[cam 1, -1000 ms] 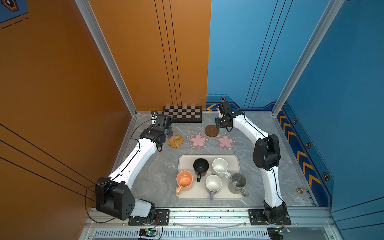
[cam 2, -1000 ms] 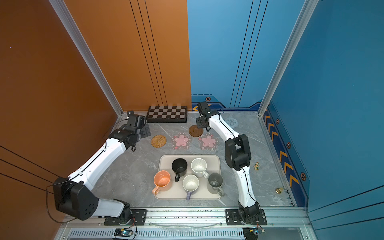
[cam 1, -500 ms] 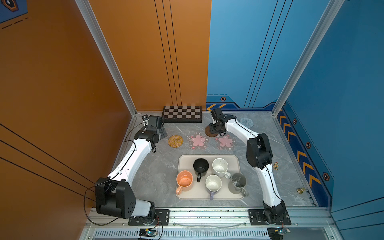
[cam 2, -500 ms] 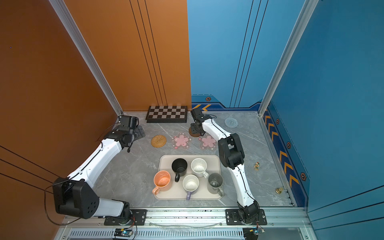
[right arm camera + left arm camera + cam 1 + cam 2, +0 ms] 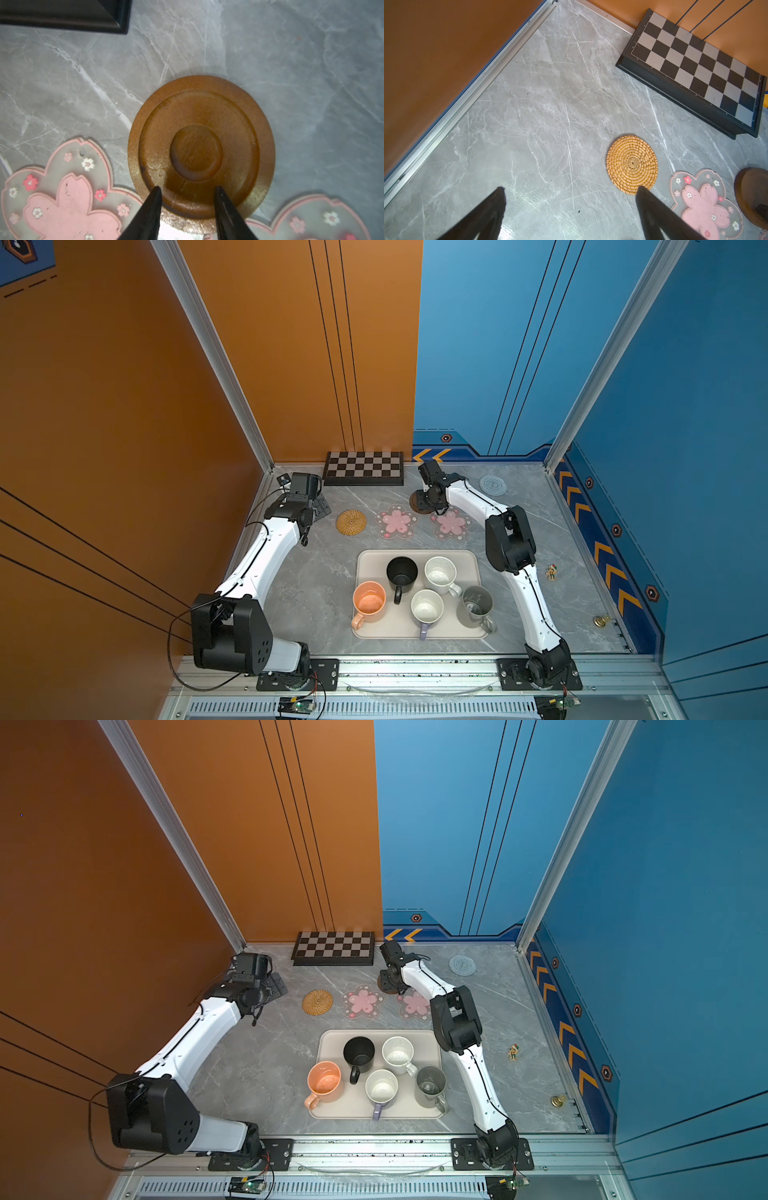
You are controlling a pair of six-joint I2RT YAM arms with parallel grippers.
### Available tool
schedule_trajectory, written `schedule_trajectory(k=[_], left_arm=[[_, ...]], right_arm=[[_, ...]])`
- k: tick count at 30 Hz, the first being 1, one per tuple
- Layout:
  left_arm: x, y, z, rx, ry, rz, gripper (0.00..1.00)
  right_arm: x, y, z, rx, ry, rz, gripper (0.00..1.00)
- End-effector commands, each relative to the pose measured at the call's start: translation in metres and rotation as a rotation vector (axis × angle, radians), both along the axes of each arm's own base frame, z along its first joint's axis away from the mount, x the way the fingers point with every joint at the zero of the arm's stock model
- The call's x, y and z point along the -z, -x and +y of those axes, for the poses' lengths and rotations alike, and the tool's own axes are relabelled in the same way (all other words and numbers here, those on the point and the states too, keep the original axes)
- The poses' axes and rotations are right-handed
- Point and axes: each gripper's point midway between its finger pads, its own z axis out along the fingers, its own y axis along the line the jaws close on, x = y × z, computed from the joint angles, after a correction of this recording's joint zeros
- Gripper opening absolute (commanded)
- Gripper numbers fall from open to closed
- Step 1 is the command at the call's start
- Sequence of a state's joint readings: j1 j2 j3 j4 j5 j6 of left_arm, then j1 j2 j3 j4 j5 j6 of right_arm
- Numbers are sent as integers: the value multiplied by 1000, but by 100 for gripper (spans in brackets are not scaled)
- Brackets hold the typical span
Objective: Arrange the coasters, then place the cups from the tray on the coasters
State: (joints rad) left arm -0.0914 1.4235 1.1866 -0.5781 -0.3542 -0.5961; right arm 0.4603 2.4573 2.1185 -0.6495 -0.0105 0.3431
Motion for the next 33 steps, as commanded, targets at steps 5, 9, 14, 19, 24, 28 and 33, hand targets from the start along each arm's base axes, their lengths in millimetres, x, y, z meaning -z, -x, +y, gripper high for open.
schedule_trajectory(k=[5,9,14,19,24,28,33], left_arm=[[9,-8,3,-9,23,15,98],[14,-10,2,-7,29,30,98],[19,-14,0,-5,38,41,98],[21,-17,0,-5,41,46,98],[24,-18,-2,-1,48,52,98],[26,-17,-2,-2,48,57,98],[26,-16,0,-5,46,58,98]], right_arm=[[2,-13,9,24,-48,-15,39],[5,-19,7,44,-54,-23,33],[10,-23,-3,96,-73,-5,28],[18,-23,-14,132,-71,15,25],[25,-21,-21,150,-57,28,23],[28,-19,-30,174,-25,33,23],[30,-21,-41,190,-18,39,23]])
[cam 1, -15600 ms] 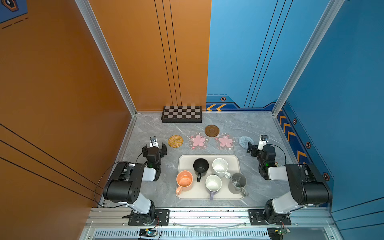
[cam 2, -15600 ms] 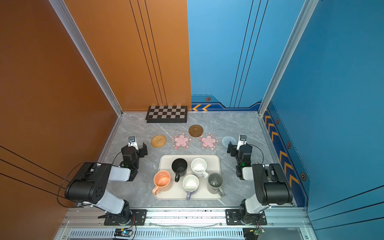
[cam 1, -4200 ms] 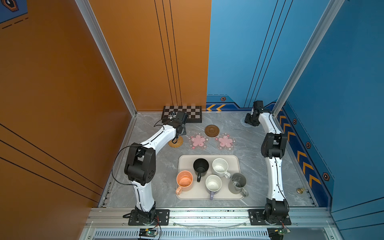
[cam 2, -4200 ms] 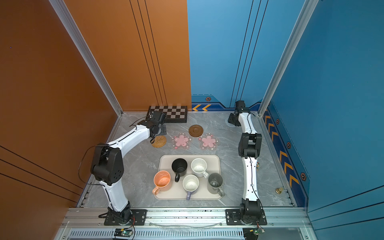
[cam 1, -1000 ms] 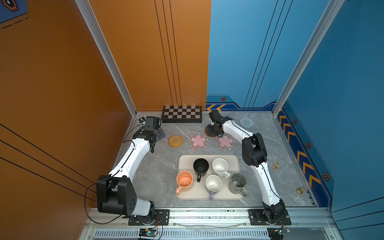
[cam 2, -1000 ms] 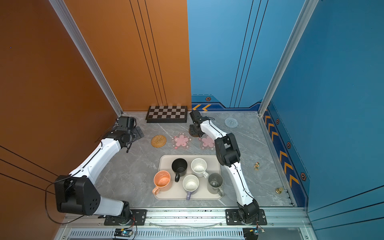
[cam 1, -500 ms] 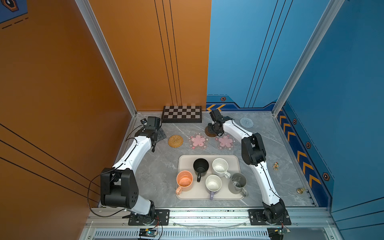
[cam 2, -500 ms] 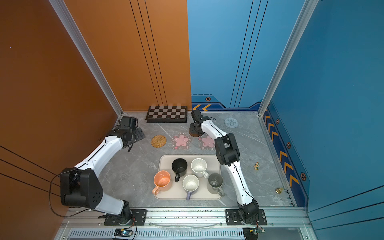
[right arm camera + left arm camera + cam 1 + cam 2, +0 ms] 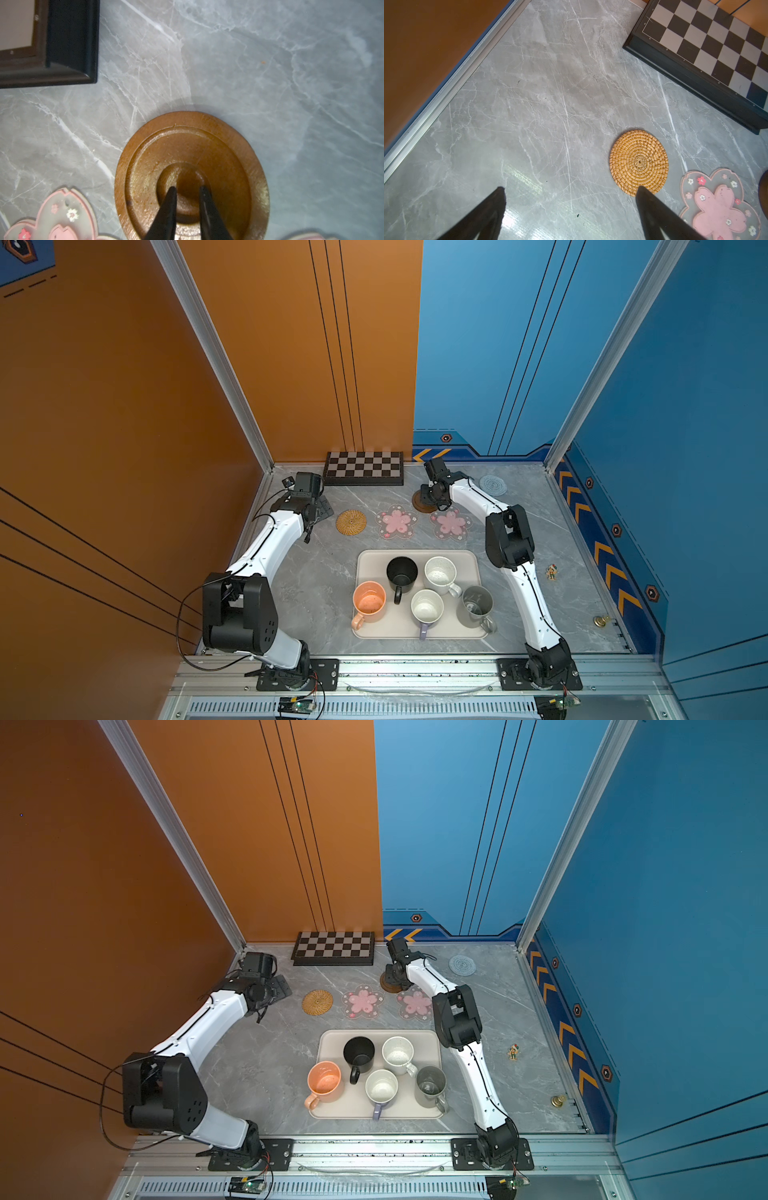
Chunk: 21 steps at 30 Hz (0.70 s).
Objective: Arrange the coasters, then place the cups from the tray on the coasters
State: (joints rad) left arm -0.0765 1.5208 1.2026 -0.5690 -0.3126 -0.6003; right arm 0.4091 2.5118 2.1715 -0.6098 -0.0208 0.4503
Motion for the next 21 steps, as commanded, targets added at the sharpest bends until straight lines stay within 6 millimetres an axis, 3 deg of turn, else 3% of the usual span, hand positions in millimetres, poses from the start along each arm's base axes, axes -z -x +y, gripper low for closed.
schedule_trajectory(k=[1,11,21], left_arm=[[-4,-5,1,-10,17,-15,98],[-1,-8,-2,-5,32,-10,98],[3,-18,-12,12,56,-1,98]], right_arm=[[24,6,-24,55,54,58,23],[33,-1,-51,133,65,77,22],[37,-28,-72,174,26,71,22]])
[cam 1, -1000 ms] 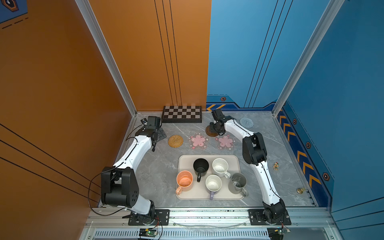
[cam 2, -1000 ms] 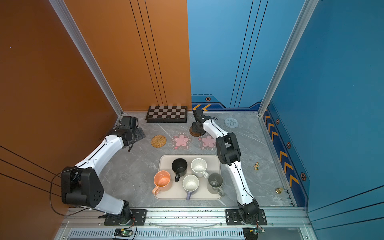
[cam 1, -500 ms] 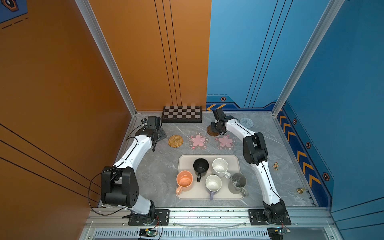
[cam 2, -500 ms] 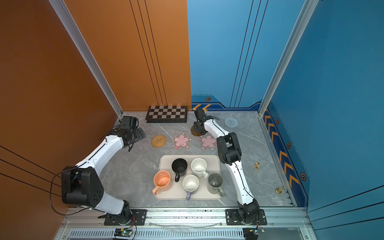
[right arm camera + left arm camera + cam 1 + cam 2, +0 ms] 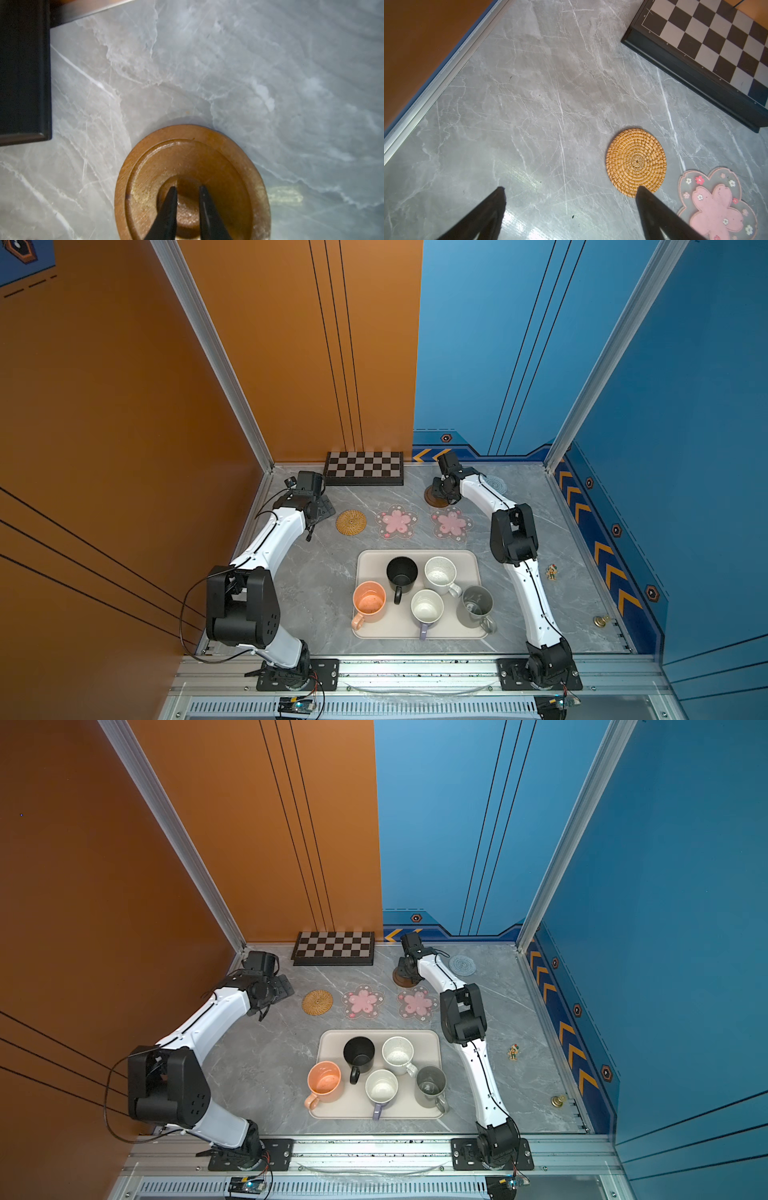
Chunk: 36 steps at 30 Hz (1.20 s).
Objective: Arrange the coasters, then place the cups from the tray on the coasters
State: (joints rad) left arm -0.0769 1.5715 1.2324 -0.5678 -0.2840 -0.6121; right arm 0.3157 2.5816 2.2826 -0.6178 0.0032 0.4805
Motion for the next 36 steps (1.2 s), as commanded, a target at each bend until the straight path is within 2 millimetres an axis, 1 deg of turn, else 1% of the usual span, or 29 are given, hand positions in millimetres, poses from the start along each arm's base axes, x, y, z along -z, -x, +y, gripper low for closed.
schedule_trajectory(k=[1,4,12,19,27,36], left_arm=[[-6,-11,-7,7,28,-20,98],[-6,-16,-12,16,34,-22,98],[-7,-27,-23,31,42,-27,98],[-8,-32,-31,36,43,-33,98],[-6,-40,-42,49,45,-33,98],[-13,-44,-52,75,38,-48,98]], right_arm=[[36,8,-22,44,17,103,22],[35,-2,-29,58,-3,93,23],[32,-20,-62,114,-26,70,23],[35,-24,-82,123,-30,73,23],[36,-28,-92,118,-48,72,23],[39,-30,-93,66,-79,75,23]])
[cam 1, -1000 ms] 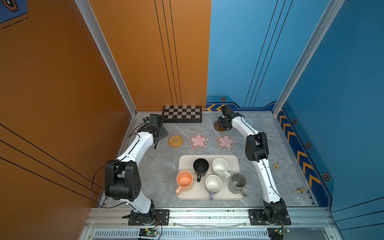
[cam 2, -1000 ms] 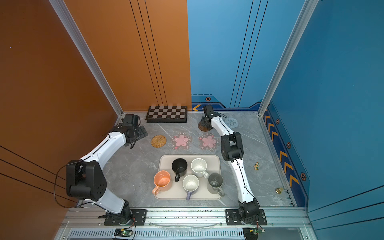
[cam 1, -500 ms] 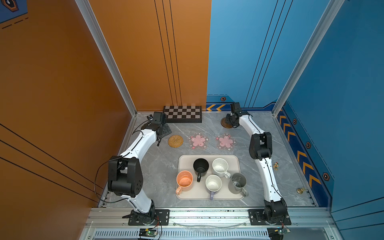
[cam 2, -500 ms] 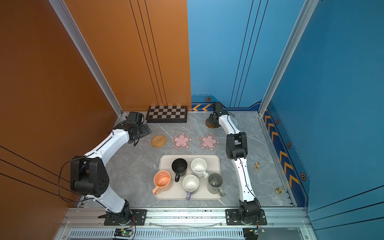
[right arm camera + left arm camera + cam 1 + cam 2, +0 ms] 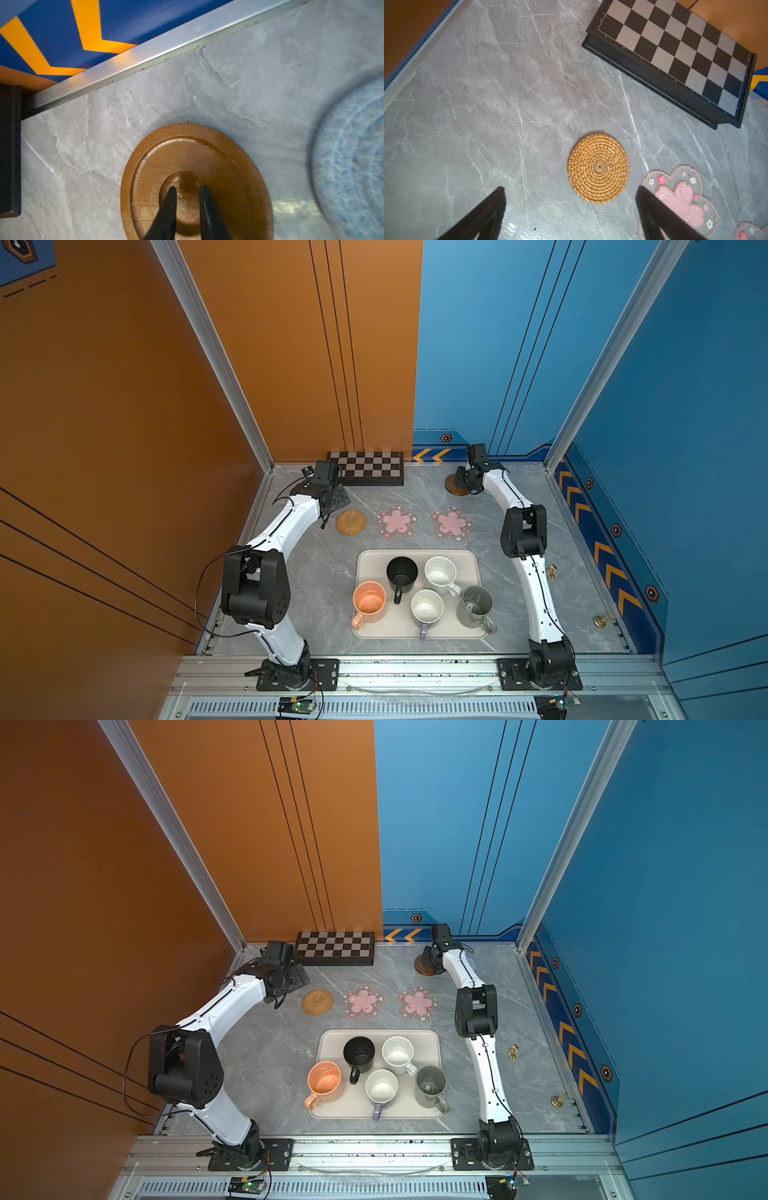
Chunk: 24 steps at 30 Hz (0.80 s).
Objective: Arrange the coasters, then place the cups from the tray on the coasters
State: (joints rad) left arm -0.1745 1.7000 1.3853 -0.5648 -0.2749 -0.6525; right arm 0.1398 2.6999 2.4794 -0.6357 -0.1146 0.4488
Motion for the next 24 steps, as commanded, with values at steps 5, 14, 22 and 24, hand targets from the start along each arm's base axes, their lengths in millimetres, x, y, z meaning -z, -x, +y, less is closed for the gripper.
schedule_trajectory(k=[5,14,22,24], left_arm=[[-6,-6,-7,7,5,-16,98],[-7,-9,-15,26,0,-20,98],[-10,-9,-17,33,0,-26,98],[-10,-9,-18,38,4,-26,98]], right_arm=[[43,22,-18,-25,2,139,23],[40,22,-11,-87,-25,131,27],[24,20,-3,-114,-35,100,30],[16,18,-1,-123,-39,82,30]])
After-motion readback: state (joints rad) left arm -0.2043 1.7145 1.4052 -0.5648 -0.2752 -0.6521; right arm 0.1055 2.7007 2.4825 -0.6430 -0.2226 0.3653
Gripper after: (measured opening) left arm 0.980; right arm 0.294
